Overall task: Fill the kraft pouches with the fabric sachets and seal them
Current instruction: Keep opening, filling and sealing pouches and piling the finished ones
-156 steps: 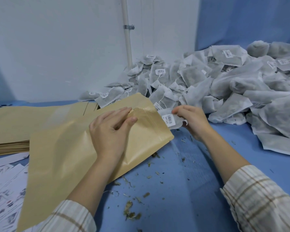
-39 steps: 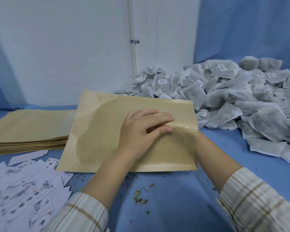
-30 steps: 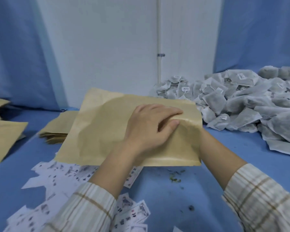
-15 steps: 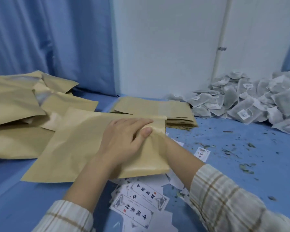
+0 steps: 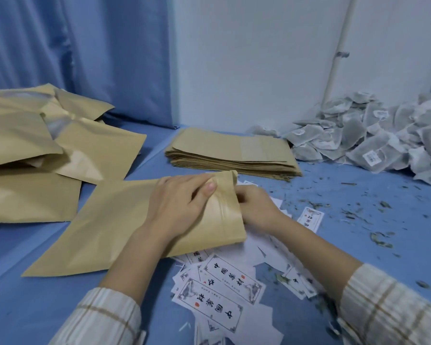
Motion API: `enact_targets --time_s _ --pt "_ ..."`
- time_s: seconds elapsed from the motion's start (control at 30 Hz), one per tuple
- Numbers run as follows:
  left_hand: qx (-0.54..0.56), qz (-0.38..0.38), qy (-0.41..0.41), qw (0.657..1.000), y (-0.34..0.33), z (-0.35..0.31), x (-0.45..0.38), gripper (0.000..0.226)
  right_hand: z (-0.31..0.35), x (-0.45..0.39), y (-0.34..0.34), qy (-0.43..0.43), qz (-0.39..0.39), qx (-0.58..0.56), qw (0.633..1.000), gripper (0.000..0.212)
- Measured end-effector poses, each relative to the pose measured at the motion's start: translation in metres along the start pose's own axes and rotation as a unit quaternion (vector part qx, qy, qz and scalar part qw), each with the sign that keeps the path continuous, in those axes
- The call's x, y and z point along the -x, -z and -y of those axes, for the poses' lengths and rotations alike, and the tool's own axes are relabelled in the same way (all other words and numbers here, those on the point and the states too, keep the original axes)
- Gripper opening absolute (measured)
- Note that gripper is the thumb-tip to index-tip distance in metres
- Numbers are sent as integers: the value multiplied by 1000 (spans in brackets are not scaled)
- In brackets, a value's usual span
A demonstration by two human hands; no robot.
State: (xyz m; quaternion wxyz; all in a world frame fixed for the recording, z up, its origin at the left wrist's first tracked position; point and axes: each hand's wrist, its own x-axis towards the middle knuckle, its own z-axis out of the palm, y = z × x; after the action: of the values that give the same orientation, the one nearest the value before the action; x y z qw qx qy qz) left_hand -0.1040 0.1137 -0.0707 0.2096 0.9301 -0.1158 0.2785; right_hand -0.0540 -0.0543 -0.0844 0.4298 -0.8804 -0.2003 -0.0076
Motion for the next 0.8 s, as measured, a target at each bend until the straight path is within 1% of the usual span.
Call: enact_targets --time_s 0.07,0.1,0.13,0.17,0.2,0.23,0.27,0.33,0.4,0.53,0.6,0.67,0.73,0.8 --pt "5 -11 -7 1000 0 3 0 43 -22 11 20 4 -74 46 996 29" --pt "11 -16 -7 1000 0 3 0 42 -35 15 30 -10 -89 78 993 27" --pt "17 -18 -6 1000 0 4 1 41 -44 15 38 -22 -81 131 988 24" --pt "19 -19 -5 1000 0 4 1 41 -51 14 43 -28 -50 202 978 28" --pt "19 -18 -4 1000 -1 4 1 41 -58 14 46 -28 -5 260 965 37" --pt "17 -16 -5 1000 -1 4 2 42 -62 13 47 -26 33 289 956 44" --pt "13 -13 -6 1000 -2 4 2 42 -62 13 48 -28 55 295 954 49" --pt "10 -10 -9 1000 -3 3 3 43 -59 12 48 -25 63 274 959 53" --pt "13 -13 -10 1000 -2 4 3 42 -56 11 49 -13 57 266 962 51" --pt "8 -20 -7 1000 -1 7 4 41 -50 9 53 -16 93 262 960 39" --pt "6 -27 -7 1000 -1 7 5 41 -50 9 57 -7 77 252 965 29" --pt "1 -31 -10 999 -1 7 6 41 -51 10 65 4 12 201 980 15" --pt "-3 -35 -12 999 0 7 6 41 -48 14 75 -8 -41 107 993 9" --pt "-2 -38 -16 999 1 7 5 42 -42 17 84 -22 -38 0 999 12"
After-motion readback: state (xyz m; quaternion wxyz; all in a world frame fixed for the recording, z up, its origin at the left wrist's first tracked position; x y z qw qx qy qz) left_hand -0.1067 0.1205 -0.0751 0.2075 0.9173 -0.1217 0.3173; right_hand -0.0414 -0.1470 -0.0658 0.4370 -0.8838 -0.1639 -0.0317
